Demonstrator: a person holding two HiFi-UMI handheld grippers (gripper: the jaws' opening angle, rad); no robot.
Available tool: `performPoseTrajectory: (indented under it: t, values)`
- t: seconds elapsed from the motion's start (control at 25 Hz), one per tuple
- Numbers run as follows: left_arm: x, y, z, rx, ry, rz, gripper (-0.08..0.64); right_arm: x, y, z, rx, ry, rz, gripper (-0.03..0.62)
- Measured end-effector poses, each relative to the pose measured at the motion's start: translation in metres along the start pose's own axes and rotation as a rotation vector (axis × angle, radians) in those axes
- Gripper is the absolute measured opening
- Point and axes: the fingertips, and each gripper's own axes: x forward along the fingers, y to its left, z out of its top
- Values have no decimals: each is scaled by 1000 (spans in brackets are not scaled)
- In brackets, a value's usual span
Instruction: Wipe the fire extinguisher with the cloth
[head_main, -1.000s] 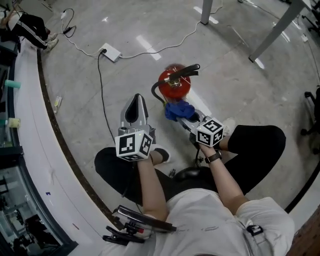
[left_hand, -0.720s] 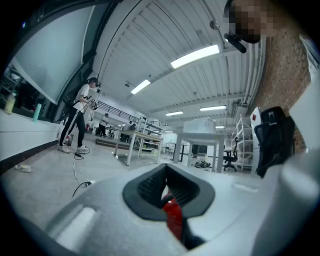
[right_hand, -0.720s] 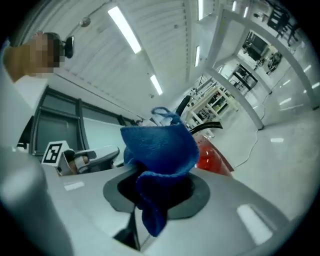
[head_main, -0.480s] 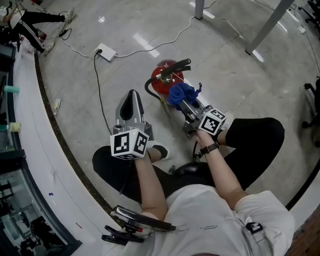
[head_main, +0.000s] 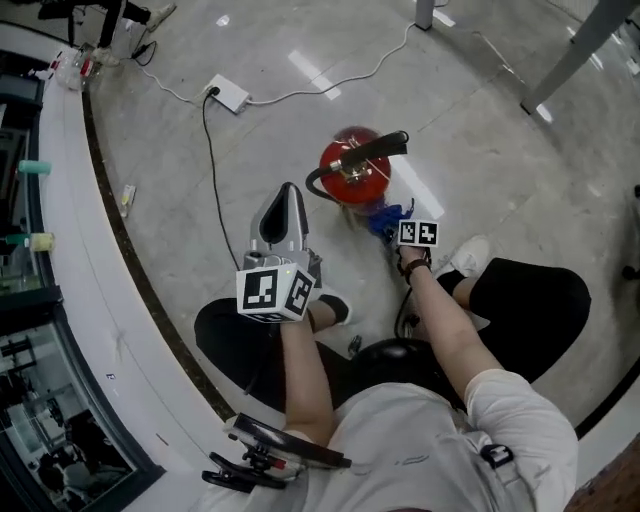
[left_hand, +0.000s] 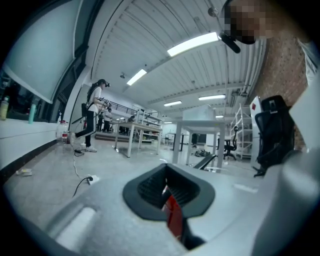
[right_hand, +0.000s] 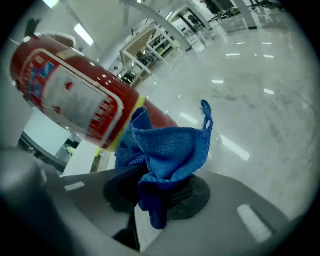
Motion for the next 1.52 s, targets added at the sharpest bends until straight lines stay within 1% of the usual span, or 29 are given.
performPoseTrajectory:
  t: [0.08, 0.16, 0.24, 0.28, 0.32, 0.4, 0.52, 0.6, 0.64, 0.68, 0.72, 0.76, 0.84, 0.88, 0.92, 0.96, 1.04, 1.16, 1.24, 1.28, 1.32, 1.4, 1.44, 1.52]
  values:
    - [6, 1, -6, 0, 16, 3, 0, 16, -26, -12, -24, 103, -52, 107]
    - [10, 1, -6, 14, 16, -7, 0, 23, -31, -12, -47, 161, -56, 98]
    - [12, 3, 1, 28, 1, -11, 0, 20, -26, -8, -65, 170, -53, 101]
    - [13, 5, 5, 29, -11, -8, 0, 11, -20, -3, -64, 149, -45, 101]
    - [12, 6, 11, 28, -27, -3, 0, -2, -9, 6, -59, 111, -27, 101]
    - [11, 5, 28, 31, -62, -8, 0, -42, 28, 33, -74, -5, 20, 103]
    - [7, -2, 49, 23, -107, -37, 0, -114, 93, 89, -113, -237, 47, 103]
    - [2, -6, 57, 21, -119, -46, 0, -161, 132, 123, -139, -366, 75, 103]
    - [-1, -9, 59, 22, -123, -50, 0, -186, 151, 139, -141, -431, 115, 103]
    - [-4, -11, 61, 23, -128, -55, 0, -212, 171, 155, -123, -502, 184, 103]
    - [-6, -12, 63, 23, -134, -57, 0, -235, 194, 171, -92, -564, 280, 103]
    - [-9, -13, 64, 23, -140, -58, 0, -253, 219, 182, -59, -601, 390, 101]
    - [-11, -14, 65, 19, -145, -59, 0, -270, 268, 188, -28, -604, 590, 98]
    - [-12, -15, 66, 14, -146, -60, 0, -271, 286, 186, -24, -595, 654, 98]
    - [-12, -17, 67, 11, -148, -62, 0, -267, 298, 183, -21, -588, 684, 98]
    - [-13, -19, 69, 12, -152, -65, 0, -259, 301, 179, -19, -585, 679, 98]
    - [-13, -25, 73, 13, -160, -72, 0, -244, 290, 174, -4, -604, 640, 97]
    - [-15, -29, 72, 21, -161, -81, 0, -242, 272, 175, 41, -664, 670, 95]
    - [-17, -27, 67, 30, -153, -81, 0, -238, 256, 173, 73, -661, 679, 95]
    - [-17, -26, 64, 28, -146, -80, 0, -234, 244, 170, 92, -649, 661, 97]
    - [-16, -26, 60, 24, -138, -80, 0, -226, 228, 165, 108, -628, 618, 97]
    - [-12, -27, 52, 14, -121, -78, 0, -198, 189, 147, 141, -558, 495, 96]
    - [-10, -27, 49, 9, -116, -78, 0, -179, 169, 137, 172, -524, 446, 97]
    - [-4, -27, 44, 4, -106, -80, 0, -139, 126, 119, 270, -483, 371, 97]
